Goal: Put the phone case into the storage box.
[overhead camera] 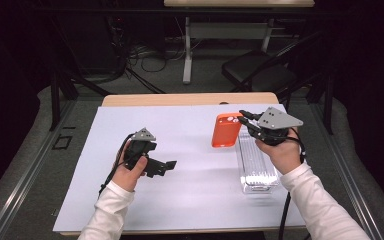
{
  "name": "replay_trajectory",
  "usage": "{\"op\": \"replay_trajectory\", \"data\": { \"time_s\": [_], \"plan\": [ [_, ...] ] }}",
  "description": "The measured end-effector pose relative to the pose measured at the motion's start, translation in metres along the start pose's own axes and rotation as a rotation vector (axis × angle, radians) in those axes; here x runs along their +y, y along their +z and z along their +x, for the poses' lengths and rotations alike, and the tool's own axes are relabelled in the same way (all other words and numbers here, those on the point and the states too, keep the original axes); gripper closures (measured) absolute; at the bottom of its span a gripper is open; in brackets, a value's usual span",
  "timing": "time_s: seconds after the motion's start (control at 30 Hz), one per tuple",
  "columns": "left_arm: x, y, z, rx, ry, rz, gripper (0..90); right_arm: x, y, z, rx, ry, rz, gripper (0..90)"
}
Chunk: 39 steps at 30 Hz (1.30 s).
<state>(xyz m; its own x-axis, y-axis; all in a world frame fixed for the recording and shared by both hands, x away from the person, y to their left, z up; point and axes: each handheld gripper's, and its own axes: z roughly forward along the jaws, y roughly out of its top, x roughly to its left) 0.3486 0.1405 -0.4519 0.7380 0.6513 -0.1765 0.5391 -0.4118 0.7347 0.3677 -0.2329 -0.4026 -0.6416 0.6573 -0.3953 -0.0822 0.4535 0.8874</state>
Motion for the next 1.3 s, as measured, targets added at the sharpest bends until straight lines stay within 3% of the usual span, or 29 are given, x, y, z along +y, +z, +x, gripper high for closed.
{"op": "replay_trajectory", "data": {
  "time_s": [0.7,1.3],
  "plan": [
    [-0.002,-0.001,0.002,-0.008,0.019,-0.002,0.7,-0.012,-0.018,-0.034,-0.084,-0.018,0.032,80.7],
    [-0.003,-0.002,0.003,-0.015,0.016,0.003,0.7,-0.027,-0.026,-0.052,-0.134,-0.013,0.069,80.8]
  ]
}}
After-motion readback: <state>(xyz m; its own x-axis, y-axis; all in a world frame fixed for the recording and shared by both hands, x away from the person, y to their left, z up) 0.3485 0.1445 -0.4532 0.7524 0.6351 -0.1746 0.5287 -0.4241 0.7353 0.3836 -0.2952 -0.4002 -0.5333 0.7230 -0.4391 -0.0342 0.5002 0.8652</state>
